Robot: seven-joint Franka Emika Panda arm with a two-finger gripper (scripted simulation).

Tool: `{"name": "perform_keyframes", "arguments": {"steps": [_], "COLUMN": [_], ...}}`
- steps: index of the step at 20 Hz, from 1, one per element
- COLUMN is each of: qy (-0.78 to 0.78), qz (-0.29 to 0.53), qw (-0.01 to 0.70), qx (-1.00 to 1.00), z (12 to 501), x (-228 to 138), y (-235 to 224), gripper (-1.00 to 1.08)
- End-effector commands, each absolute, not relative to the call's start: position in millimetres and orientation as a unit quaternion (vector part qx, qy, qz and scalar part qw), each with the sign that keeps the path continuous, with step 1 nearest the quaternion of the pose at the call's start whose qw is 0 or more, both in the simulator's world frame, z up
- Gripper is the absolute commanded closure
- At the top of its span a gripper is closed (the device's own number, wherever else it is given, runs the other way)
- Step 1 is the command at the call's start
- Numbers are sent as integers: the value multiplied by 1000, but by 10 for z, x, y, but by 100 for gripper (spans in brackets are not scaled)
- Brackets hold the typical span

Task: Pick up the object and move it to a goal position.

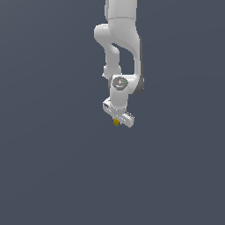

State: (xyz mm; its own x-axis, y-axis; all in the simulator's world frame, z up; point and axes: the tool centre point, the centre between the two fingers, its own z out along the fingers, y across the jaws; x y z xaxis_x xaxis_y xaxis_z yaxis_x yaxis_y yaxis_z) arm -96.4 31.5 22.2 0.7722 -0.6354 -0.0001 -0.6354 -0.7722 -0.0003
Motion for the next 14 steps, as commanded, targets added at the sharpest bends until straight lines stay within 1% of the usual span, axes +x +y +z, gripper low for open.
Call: {"name": "perform_keyframes", "arguments": {"steps": [1,8,14], "qy": [338,338,338], "qz": [0,0,0], "qw": [0,0,0], "qx": [-941,-941,-941], "z": [219,292,556], "x": [-964,-946,-884], "y": [311,336,427], "gripper": [108,108,108]}}
